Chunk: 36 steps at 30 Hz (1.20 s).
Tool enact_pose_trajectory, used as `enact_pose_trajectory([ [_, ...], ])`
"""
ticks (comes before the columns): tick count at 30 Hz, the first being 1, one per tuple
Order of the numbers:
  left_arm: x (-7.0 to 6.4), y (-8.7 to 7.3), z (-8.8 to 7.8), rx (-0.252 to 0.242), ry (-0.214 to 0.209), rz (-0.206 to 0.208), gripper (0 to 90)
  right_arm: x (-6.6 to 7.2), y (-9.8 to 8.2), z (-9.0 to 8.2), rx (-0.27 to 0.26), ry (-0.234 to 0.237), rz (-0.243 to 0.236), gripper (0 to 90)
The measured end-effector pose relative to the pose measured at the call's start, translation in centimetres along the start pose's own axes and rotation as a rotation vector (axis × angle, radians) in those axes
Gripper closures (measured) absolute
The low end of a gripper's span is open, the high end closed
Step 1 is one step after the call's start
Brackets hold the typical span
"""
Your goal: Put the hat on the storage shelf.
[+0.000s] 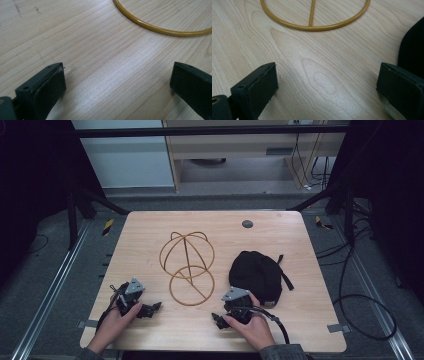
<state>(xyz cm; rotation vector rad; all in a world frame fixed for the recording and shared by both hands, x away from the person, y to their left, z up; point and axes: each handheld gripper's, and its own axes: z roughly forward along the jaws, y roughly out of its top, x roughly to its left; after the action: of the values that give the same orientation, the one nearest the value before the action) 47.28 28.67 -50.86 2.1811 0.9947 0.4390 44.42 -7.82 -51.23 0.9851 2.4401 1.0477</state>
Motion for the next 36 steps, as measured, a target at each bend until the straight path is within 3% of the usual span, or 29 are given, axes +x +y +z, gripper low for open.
enact_pose_trajectory([
  [6, 0.0, 0.0, 0.0, 0.0, -0.001, 0.001, 0.0, -0.1, 0.0, 0.0, 0.001, -0.003, 0.002, 3.6],
  [9, 0.0, 0.0, 0.0, 0.0, -0.001, 0.0, 0.0, 0.0, 0.4, -0.3, 0.033, -0.02, 0.008, 10.9],
  [11, 0.0, 0.0, 0.0, 0.0, -0.001, 0.001, 0.0, 0.1, 0.5, -0.8, 0.025, -0.067, 0.003, 12.1],
  [14, 0.0, 0.0, 0.0, 0.001, -0.003, 0.001, 0.0, 0.1, 0.6, -2.0, 0.011, -0.055, 0.017, 9.6],
  [16, 0.0, 0.1, 0.1, 0.0, -0.002, 0.003, 0.0, -0.1, 0.5, -3.7, -0.004, -0.076, 0.025, 8.4],
  [17, 0.0, 0.1, 0.1, 0.0, -0.003, 0.002, 0.0, -0.1, 0.5, -3.7, -0.004, -0.076, 0.025, 8.4],
  [20, 0.0, 0.1, 0.1, 0.0, -0.003, 0.002, 0.0, -1.0, -0.1, -6.0, -0.021, -0.122, 0.072, 9.2],
  [22, 0.0, 0.1, 0.1, 0.0, -0.003, 0.002, 0.0, -1.1, -0.3, -6.5, -0.028, -0.139, 0.071, 9.7],
  [23, 0.0, 0.1, 0.1, 0.0, -0.003, 0.002, 0.0, -1.5, -0.6, -7.5, -0.039, -0.187, 0.076, 10.8],
  [24, 0.0, 0.1, 0.1, 0.0, -0.003, 0.002, 0.0, -1.5, -0.6, -7.5, -0.039, -0.187, 0.076, 10.8],
  [25, 0.0, 0.1, 0.1, 0.0, -0.001, 0.0, 0.0, -2.0, -0.9, -8.3, -0.061, -0.223, 0.091, 11.4],
  [32, 0.0, 0.1, 0.1, 0.0, -0.001, 0.0, 0.0, -3.3, -1.3, -10.3, -0.115, -0.309, 0.154, 12.2],
  [36, 0.0, 0.2, 0.2, 0.0, -0.002, 0.002, 0.0, -3.4, -1.3, -11.0, -0.103, -0.378, 0.176, 11.6],
])
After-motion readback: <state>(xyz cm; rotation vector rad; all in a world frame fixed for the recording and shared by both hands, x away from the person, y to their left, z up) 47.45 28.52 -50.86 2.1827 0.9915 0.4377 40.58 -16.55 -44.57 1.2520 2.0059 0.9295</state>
